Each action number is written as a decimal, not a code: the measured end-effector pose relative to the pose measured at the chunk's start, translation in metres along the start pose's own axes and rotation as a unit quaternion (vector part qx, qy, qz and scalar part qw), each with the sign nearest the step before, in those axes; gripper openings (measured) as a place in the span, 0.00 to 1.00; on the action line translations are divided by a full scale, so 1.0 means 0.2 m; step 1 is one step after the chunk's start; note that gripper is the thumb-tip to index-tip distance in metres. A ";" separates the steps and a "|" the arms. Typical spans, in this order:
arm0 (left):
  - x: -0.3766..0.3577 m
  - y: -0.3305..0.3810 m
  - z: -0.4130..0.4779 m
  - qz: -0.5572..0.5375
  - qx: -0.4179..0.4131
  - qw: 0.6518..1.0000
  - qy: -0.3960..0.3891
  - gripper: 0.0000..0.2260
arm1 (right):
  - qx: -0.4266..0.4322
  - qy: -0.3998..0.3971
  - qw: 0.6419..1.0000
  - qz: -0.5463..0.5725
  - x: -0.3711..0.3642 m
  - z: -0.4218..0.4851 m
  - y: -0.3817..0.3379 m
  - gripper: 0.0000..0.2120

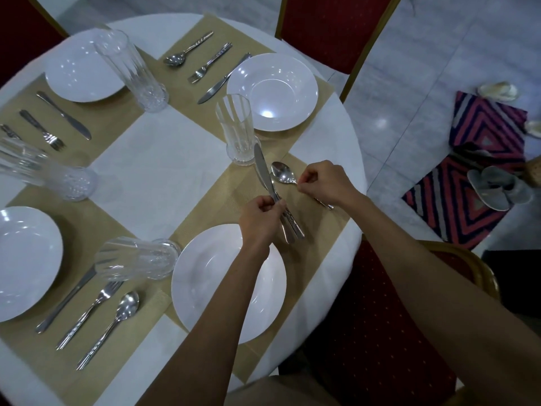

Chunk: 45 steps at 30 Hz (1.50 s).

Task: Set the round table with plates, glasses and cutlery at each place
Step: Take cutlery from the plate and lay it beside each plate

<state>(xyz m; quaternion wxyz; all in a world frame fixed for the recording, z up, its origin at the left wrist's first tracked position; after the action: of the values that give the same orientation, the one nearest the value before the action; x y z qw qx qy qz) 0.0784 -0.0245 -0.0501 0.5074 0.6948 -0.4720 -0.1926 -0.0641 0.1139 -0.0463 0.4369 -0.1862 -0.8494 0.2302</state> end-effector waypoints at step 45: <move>0.03 -0.15 -0.20 -0.010 0.068 0.998 -0.002 0.02 | -0.071 -0.014 0.997 -0.020 -0.19 -0.18 0.12 0.05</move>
<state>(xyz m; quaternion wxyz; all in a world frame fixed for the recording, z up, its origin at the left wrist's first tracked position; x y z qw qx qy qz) 0.1252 -0.0078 -0.0589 0.4561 0.7323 -0.4775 -0.1664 -0.0109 0.1213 -0.0658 0.4149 -0.1968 -0.8731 0.1634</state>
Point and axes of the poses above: each hand's wrist, its own z-axis towards the middle knuckle, its own x-axis out of the back of the hand, y = z × x, the point moved 9 cm from there along z, towards the middle knuckle, and after that the axes turned 11 degrees about -x, right-handed, at the moved point
